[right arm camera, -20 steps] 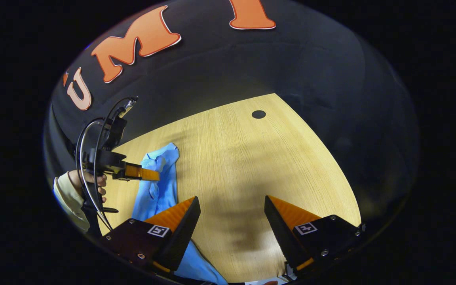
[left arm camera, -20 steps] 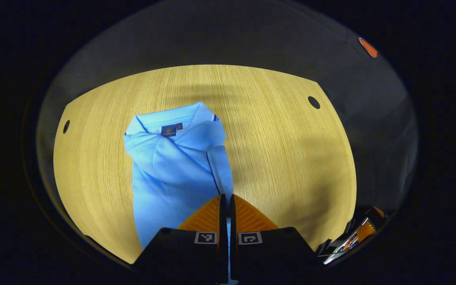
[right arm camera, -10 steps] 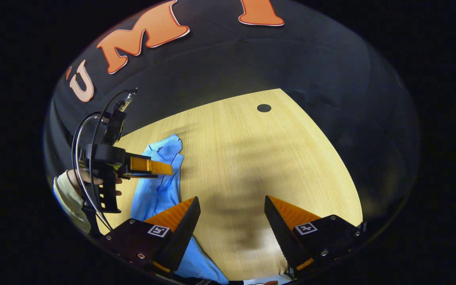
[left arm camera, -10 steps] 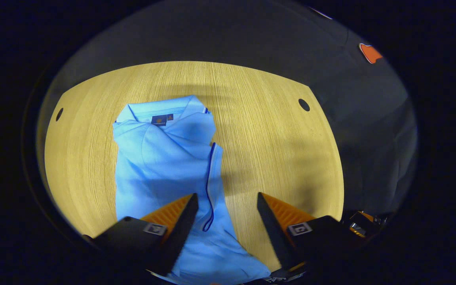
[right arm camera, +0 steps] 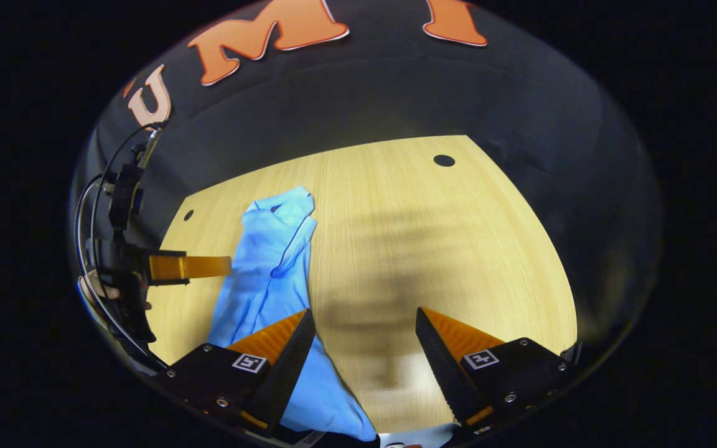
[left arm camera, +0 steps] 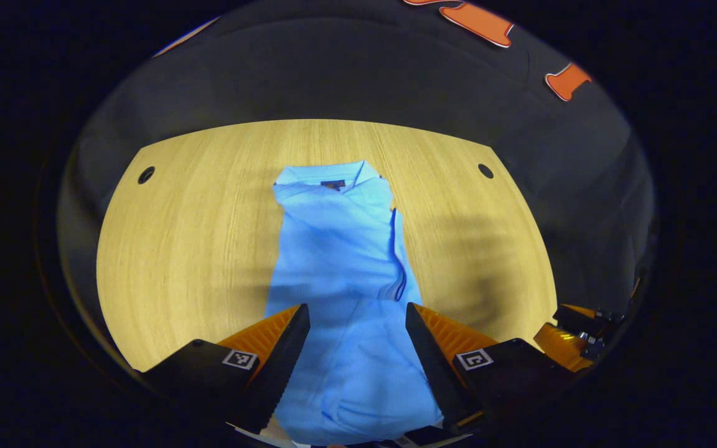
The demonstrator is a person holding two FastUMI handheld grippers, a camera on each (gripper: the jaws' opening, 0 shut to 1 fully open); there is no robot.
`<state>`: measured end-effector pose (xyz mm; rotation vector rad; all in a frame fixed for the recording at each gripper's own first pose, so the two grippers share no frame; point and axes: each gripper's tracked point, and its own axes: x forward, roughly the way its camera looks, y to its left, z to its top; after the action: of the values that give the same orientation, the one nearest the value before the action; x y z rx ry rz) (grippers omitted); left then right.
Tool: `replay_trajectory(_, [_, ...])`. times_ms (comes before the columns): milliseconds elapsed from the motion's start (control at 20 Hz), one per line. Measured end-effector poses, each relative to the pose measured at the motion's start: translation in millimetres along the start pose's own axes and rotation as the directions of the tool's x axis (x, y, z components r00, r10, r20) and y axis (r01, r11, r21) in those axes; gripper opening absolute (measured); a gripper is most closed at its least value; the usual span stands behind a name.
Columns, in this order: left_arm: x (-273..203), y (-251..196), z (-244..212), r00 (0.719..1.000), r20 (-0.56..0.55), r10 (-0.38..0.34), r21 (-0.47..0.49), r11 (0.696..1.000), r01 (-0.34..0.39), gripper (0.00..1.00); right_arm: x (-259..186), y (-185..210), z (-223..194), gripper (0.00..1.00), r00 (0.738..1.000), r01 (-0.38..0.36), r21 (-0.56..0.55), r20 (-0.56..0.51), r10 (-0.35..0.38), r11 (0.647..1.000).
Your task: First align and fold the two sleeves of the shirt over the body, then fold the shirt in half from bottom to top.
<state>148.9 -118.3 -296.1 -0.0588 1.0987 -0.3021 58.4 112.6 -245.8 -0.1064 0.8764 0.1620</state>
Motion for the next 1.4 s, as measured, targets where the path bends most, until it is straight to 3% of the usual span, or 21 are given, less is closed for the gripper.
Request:
replay_trajectory(150, [-15.7, 28.3, -31.9, 1.000, -0.007, 0.001, -0.034, 0.999, -0.001, 1.00, -1.8, 15.3, -21.7, 0.99, 0.999, 0.002, -0.038, -0.044, -0.004, 0.999])
replay_trajectory(350, [-33.6, 71.0, -78.7, 0.998, -0.015, 0.064, -0.049, 0.997, -0.065, 1.00, -4.8, 29.3, -56.1, 0.99, 0.994, 0.005, -0.101, -0.108, -0.016, 0.995])
replay_trajectory(550, [-44.2, 85.4, -140.9, 0.995, -0.071, 0.065, -0.083, 0.994, -0.071, 1.00, -4.1, 38.6, -102.7, 0.99, 0.979, -0.002, -0.130, -0.204, -0.025, 0.991])
replay_trajectory(900, [-45.7, 107.6, -233.4, 0.973, -0.212, 0.086, -0.064, 0.993, -0.102, 0.99, -8.4, 28.1, -185.0, 0.99, 0.932, 0.030, -0.154, -0.353, -0.084, 0.988])
replay_trajectory(1250, [-41.6, 106.1, -288.1, 0.946, -0.310, 0.093, -0.054, 0.992, -0.115, 1.00, -15.9, 12.2, -248.1, 0.99, 0.876, 0.054, -0.141, -0.468, -0.115, 0.988])
replay_trajectory(1400, [-34.7, 111.6, -299.9, 0.934, -0.339, 0.113, -0.049, 0.989, -0.138, 1.00, -13.1, 11.5, -258.0, 0.99, 0.867, 0.057, -0.149, -0.483, -0.124, 0.987])
